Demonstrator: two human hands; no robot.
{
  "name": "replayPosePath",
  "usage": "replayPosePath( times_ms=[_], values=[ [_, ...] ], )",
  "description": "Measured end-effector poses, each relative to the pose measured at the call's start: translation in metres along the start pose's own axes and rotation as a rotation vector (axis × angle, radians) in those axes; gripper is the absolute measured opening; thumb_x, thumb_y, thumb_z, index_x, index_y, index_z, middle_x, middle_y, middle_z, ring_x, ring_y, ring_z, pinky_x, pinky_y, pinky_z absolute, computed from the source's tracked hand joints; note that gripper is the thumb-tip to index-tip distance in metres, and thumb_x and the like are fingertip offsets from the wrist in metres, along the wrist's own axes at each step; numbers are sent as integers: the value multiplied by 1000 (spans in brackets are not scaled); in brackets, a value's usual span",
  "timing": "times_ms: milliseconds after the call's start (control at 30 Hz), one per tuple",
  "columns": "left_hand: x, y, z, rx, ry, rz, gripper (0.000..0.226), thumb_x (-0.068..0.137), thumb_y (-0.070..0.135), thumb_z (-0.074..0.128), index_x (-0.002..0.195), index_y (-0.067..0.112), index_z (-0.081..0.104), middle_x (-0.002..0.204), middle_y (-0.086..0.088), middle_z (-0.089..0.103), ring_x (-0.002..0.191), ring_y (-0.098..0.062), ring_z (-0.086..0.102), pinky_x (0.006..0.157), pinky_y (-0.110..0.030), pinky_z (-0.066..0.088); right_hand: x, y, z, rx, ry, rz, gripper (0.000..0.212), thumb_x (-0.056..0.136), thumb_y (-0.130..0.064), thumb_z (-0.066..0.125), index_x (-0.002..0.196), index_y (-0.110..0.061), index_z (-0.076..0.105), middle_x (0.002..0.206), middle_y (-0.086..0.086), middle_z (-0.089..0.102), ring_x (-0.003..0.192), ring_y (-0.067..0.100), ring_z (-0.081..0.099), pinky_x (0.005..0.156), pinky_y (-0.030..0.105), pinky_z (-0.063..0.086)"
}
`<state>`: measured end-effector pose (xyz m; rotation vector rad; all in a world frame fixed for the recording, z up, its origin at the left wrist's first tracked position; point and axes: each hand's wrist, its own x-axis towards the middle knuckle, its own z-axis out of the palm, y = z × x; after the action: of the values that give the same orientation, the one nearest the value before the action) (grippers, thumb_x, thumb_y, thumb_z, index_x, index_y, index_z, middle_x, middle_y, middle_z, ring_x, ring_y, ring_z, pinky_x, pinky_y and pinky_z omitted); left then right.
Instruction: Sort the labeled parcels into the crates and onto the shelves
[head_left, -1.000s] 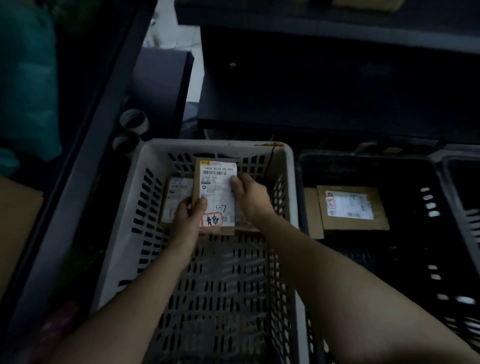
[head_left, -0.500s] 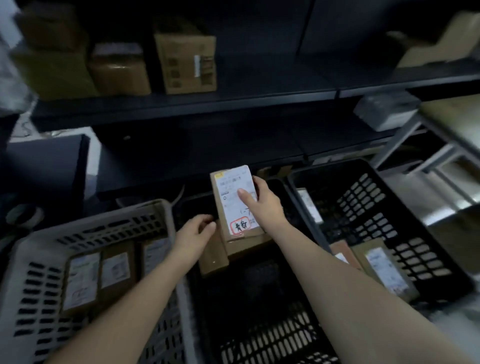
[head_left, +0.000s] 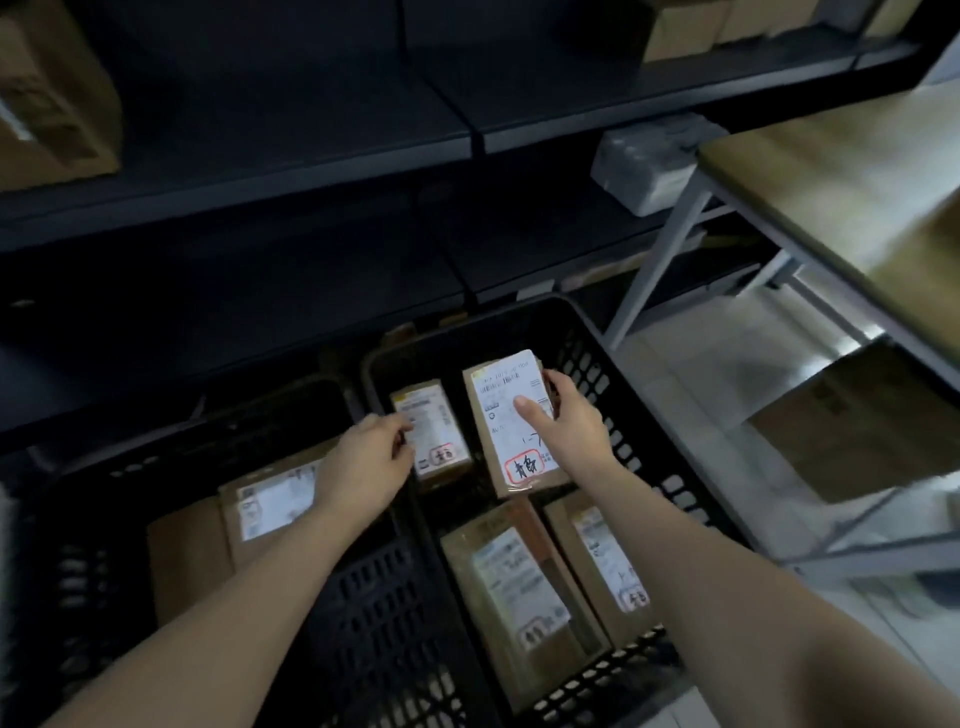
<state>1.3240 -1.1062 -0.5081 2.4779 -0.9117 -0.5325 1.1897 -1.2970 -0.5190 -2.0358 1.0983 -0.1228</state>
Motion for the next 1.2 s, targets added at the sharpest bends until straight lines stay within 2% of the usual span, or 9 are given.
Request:
replayPosePath(
  times_ms=[167,333,400,567,733,867,967,1067,1200],
  values=[
    [22,24,19,353,-48,91,38,96,32,42,133,24,49,127,1,52,116,-22,48,90,-34,42,35,37,-12,-151,-51,73,71,91,-59,50,148,-21,28,133,9,52,105,28,60,80,42,52],
    [43,30,32,492,-157,105,43,96,33,43,137,23,42,134,0,46,123,-21,42,96,-34,37,60,46,3,-221,-111,118,70,90,-60,49,146,-22,29,129,9,53,105,29,59,84,44,51],
    [51,30,43,437,-215,63,49,96,34,46,142,20,37,138,-3,42,127,-24,39,98,-35,38,69,46,11,-234,-133,127,70,90,-60,50,144,-22,30,127,9,54,103,29,60,84,45,52],
    [75,30,75,87,-272,-250,72,92,35,54,150,16,17,152,-11,15,138,-32,18,108,-41,32,95,53,30,-261,-176,157,67,92,-55,51,146,-20,29,130,12,50,111,32,56,78,38,46],
    [96,30,104,26,-265,-432,86,88,39,60,151,27,2,156,-9,-14,142,-35,2,107,-46,31,123,73,54,-156,-216,243,54,93,-48,54,136,-21,37,118,10,59,97,30,63,79,44,55],
    [113,28,124,-55,-190,-516,92,85,38,65,150,31,1,155,-8,-21,142,-37,4,107,-45,32,151,92,70,-121,-248,277,55,93,-46,55,138,-19,36,120,13,58,100,33,62,76,40,55],
    [119,24,140,-85,-122,-553,97,84,26,66,149,37,-5,154,-6,-24,142,-39,-5,107,-48,31,167,102,79,-99,-307,278,57,94,-46,54,141,-21,35,119,10,61,99,30,64,77,37,54],
    [121,22,149,-115,-22,-571,97,81,19,67,149,38,1,154,-4,-22,139,-38,-3,107,-46,31,180,108,87,-15,-343,282,58,93,-45,56,143,-24,34,120,8,62,97,27,66,82,40,56],
    [121,32,155,-75,85,-527,92,78,28,69,149,35,11,153,-3,-19,138,-35,2,106,-52,29,190,108,91,33,-358,290,55,93,-46,55,141,-24,37,121,8,62,101,29,64,89,45,53]
  ],
)
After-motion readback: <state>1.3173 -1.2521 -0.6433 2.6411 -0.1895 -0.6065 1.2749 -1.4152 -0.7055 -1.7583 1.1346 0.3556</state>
